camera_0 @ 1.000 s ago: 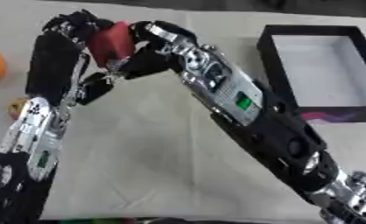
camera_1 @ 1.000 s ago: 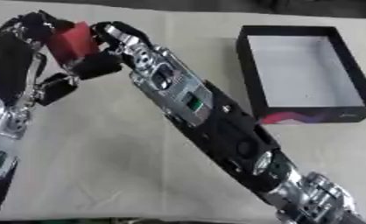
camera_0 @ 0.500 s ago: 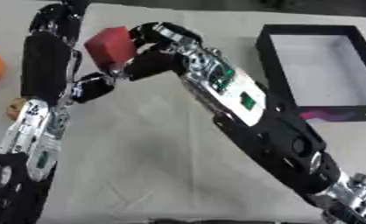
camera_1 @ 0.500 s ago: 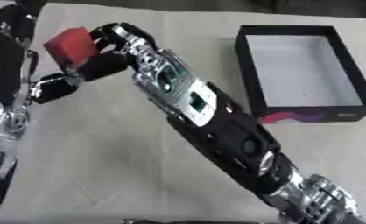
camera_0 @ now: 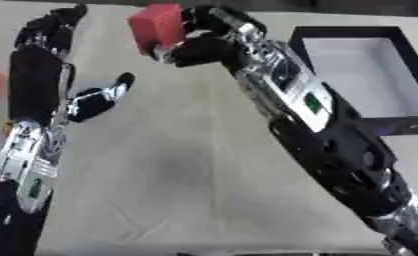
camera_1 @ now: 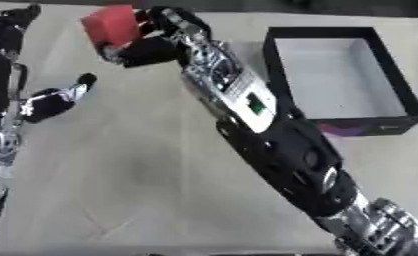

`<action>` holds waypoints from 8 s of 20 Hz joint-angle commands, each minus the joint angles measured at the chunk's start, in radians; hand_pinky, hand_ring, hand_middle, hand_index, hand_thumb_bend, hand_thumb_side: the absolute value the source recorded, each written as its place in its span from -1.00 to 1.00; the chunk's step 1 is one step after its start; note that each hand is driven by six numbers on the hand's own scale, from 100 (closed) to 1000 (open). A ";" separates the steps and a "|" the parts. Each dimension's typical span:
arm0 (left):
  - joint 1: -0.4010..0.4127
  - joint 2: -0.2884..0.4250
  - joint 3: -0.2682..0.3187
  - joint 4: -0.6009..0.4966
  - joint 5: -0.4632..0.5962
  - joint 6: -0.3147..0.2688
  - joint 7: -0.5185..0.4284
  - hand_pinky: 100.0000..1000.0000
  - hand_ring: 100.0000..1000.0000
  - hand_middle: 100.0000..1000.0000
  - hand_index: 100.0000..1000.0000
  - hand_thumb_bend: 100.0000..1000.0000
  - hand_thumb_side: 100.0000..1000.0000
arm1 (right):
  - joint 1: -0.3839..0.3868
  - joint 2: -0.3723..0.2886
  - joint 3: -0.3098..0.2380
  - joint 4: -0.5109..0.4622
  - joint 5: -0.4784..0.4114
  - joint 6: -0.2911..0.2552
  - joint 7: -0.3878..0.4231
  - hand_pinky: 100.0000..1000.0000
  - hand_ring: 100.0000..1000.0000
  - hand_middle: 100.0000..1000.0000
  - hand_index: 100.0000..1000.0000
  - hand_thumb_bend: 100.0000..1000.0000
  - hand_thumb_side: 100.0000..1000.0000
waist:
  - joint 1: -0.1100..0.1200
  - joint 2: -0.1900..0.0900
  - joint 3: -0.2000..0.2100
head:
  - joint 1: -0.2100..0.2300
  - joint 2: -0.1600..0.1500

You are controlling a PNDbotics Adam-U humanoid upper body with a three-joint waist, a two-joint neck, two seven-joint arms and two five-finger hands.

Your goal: Pick up the objects with one hand, pass them to the other hand, and then place them into the box on the other side of the table.

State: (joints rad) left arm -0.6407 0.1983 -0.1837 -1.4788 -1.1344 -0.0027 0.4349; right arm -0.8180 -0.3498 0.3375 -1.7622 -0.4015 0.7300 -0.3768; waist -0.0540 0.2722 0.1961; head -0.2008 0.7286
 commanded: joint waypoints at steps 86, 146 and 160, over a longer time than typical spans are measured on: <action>-0.256 0.761 -0.059 0.241 0.791 -0.212 -1.221 0.76 0.58 0.49 0.75 0.60 -0.53 | 0.304 -0.497 -0.377 -0.148 0.273 -0.289 -0.069 0.73 0.58 0.50 0.86 -1.00 -0.49 | 0.063 -0.015 0.010 | 0.092 -0.008; -0.239 0.305 -0.124 0.048 0.451 0.100 -0.664 -0.04 -0.38 -0.40 -0.13 -1.00 -1.00 | 0.193 -0.367 -0.258 -0.209 0.172 -0.270 -0.039 0.73 0.53 0.45 0.83 -0.89 -0.58 | 0.040 -0.024 0.016 | 0.082 0.002; -0.186 0.114 -0.113 0.035 0.299 -0.020 -0.326 -0.04 -0.39 -0.41 -0.12 -1.00 -1.00 | -0.030 -0.218 0.014 -0.238 0.332 -0.058 0.466 0.74 0.63 0.59 0.92 -0.54 -0.46 | 0.007 -0.034 0.013 | 0.031 0.001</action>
State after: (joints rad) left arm -0.8136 0.3133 -0.3091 -1.4272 -0.8169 -0.0092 0.0791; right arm -0.8285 -0.5665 0.3423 -1.9794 -0.0916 0.6589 0.0490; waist -0.0517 0.2662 0.2101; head -0.1631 0.7359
